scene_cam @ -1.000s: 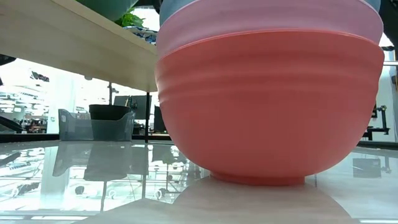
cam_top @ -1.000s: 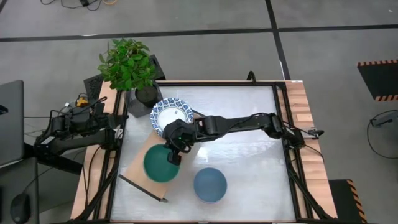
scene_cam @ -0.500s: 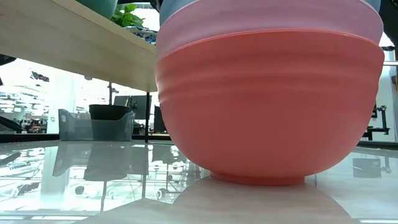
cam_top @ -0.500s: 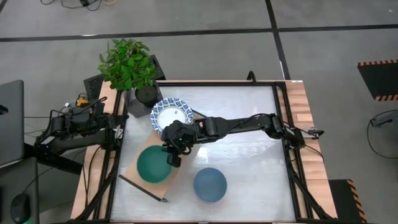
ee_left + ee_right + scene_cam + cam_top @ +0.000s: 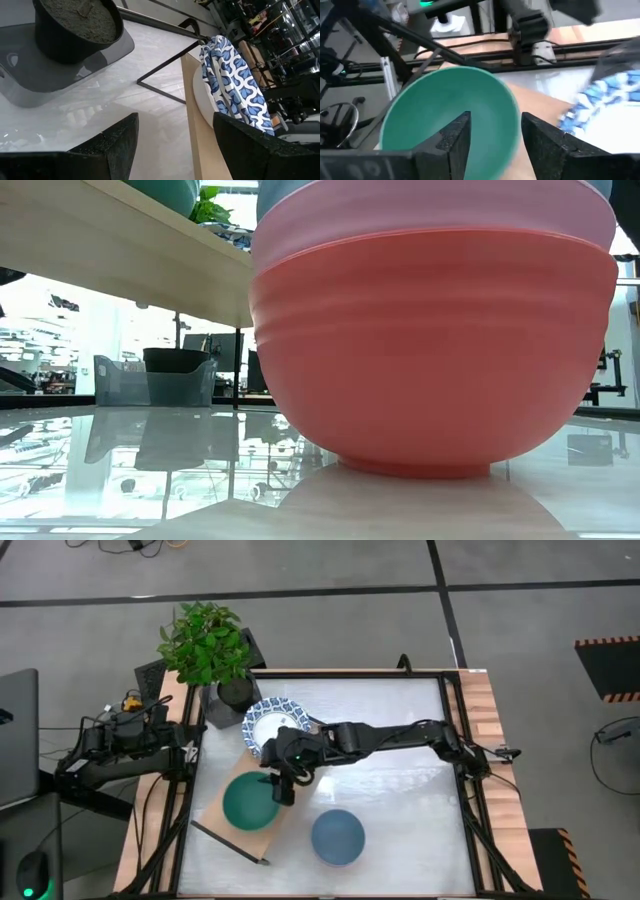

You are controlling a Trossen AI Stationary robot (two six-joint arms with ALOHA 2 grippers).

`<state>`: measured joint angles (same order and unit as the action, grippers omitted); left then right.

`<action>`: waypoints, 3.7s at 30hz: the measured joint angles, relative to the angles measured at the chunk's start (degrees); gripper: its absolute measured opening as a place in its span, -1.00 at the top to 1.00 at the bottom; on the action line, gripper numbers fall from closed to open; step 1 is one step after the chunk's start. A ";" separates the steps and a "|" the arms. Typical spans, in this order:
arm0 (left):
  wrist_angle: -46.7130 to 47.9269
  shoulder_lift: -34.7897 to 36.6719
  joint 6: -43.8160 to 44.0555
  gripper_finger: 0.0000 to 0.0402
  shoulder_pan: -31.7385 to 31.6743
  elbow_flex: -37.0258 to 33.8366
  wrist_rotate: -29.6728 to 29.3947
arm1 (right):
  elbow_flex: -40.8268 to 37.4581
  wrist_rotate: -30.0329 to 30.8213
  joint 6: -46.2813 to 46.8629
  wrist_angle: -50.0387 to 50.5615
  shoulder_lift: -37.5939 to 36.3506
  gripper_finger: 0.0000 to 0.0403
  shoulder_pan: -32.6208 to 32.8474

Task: Place and stack bowls onto a shelf
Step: Put the green bowl on the shelf, then adjust the white patterned bowl on the shelf, then stack the blue bowl on the green bowl on the shelf

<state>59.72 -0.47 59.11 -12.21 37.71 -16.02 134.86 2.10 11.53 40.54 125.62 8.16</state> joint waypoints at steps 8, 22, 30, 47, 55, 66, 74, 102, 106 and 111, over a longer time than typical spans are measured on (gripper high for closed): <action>0.02 -0.01 0.00 -0.21 0.00 0.00 0.06 | 0.04 18.58 1.94 4.35 -2.85 0.26 -3.38; 0.04 0.00 -1.49 -0.21 0.00 0.00 -0.87 | -2.29 14.23 5.42 14.24 -1.37 0.86 -7.08; 0.04 -0.02 -1.49 -0.21 0.00 0.00 -1.18 | -2.24 14.20 6.95 18.88 -1.46 0.85 -7.12; 0.02 -0.02 -1.53 -0.21 0.00 0.00 -2.43 | -3.16 14.22 8.17 21.81 -1.50 0.81 -7.04; 0.02 -0.02 -1.25 -0.21 0.00 0.00 -2.41 | -5.35 11.55 10.58 25.51 -1.46 0.87 -6.52; 0.02 0.00 -1.01 -0.21 0.00 0.00 -2.27 | -2.22 13.18 10.44 25.91 -1.45 0.81 -5.20; 0.00 -0.02 -0.83 -0.21 0.00 0.00 0.58 | -0.71 11.48 13.30 34.44 -7.39 0.77 -0.03; 4.37 -0.02 -3.63 -0.21 0.00 0.00 -0.83 | -1.11 11.11 21.39 48.93 4.92 -0.04 14.69; 4.37 -0.02 -4.04 -0.21 0.00 0.00 -1.22 | -1.17 11.35 19.29 49.43 4.84 -0.05 14.58; 4.29 -0.02 -4.00 -0.21 0.00 0.00 -1.54 | -4.40 11.32 17.34 48.87 3.52 -0.04 14.60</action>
<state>64.01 -0.49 55.11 -12.21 37.71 -17.56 130.46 13.41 28.87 89.41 129.14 22.76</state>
